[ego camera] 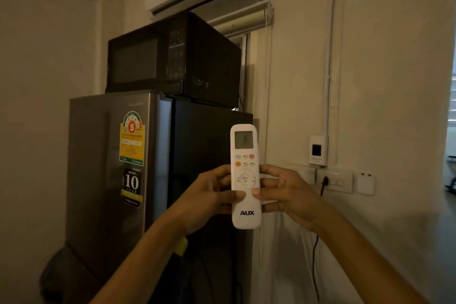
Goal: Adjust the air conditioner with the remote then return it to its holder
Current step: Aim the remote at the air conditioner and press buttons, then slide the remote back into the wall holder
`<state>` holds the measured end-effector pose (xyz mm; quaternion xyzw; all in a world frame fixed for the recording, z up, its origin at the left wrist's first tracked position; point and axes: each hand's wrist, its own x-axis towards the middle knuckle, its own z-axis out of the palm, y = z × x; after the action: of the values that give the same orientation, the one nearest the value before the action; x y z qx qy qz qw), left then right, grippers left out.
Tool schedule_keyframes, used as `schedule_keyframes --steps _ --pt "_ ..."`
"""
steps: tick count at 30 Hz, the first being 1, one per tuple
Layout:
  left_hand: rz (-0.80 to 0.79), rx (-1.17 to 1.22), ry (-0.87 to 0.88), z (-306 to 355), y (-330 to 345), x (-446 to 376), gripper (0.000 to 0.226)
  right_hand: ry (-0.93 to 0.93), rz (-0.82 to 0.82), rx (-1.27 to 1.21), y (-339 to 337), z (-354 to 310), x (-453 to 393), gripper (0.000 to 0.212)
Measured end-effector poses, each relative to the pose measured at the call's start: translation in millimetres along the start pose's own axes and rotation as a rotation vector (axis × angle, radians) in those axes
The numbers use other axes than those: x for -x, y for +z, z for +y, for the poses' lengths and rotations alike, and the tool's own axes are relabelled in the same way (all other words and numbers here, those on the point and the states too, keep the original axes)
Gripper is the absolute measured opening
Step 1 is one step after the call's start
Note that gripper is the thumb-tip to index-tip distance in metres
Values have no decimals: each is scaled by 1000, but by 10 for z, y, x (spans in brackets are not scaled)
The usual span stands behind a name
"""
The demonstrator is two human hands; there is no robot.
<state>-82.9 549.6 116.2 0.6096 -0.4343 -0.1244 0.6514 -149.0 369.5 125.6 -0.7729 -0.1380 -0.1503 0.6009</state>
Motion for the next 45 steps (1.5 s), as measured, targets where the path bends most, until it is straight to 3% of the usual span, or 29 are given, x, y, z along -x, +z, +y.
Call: schedule_keyframes --steps 16,36,45 --pt "-15 -2 -36 -654 770 -363 58 65 145 68 -644 606 406 43" --pt "-259 173 -105 -1703 2092 -2812 53 120 269 95 -3189 1532 77 42" --pt "-139 109 -122 -2147 2532 -3564 38 150 427 115 -4031 1703 -39 40"
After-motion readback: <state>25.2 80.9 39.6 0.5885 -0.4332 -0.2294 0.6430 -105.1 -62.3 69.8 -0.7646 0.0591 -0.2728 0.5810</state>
